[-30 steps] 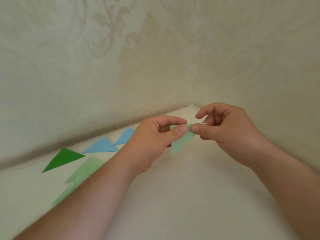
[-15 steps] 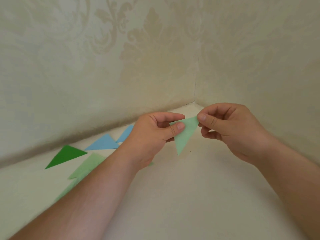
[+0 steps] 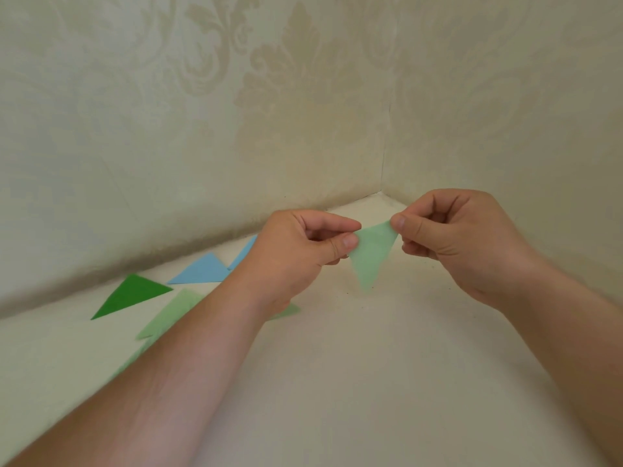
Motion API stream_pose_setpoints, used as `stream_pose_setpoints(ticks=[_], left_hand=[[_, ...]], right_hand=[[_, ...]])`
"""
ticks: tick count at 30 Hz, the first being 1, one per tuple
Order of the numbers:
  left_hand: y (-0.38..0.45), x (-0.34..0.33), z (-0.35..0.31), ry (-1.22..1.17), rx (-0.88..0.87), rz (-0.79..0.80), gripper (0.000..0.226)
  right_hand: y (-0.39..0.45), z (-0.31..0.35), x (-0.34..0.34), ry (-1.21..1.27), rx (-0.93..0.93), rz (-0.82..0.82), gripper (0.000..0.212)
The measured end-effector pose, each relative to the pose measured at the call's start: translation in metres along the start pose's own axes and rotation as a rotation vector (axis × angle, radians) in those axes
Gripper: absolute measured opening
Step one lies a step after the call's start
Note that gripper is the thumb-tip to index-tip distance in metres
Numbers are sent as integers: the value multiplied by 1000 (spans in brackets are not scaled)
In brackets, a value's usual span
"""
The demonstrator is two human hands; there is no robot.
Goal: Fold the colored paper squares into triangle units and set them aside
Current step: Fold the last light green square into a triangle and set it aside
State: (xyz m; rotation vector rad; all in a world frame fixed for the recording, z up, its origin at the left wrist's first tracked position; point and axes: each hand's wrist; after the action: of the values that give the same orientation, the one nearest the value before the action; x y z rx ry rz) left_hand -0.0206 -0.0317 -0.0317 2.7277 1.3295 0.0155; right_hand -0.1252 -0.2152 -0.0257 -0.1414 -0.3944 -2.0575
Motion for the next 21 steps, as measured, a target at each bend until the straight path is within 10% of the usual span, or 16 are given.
stream_pose_setpoints(ticks=[21], left_hand=[[-1, -7, 3, 52, 76, 46, 8]], right_hand=[[0, -2, -6, 38, -6, -13, 23]])
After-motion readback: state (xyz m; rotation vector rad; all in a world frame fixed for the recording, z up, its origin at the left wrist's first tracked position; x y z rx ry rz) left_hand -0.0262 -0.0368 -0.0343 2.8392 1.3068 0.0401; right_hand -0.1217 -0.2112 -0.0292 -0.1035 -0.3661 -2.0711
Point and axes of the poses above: each hand's wrist, its own y-axis towards the middle knuckle, its own x-axis out of the back of the hand, z = x × y, and after that the axes turned 11 degrees about -y, right-handed
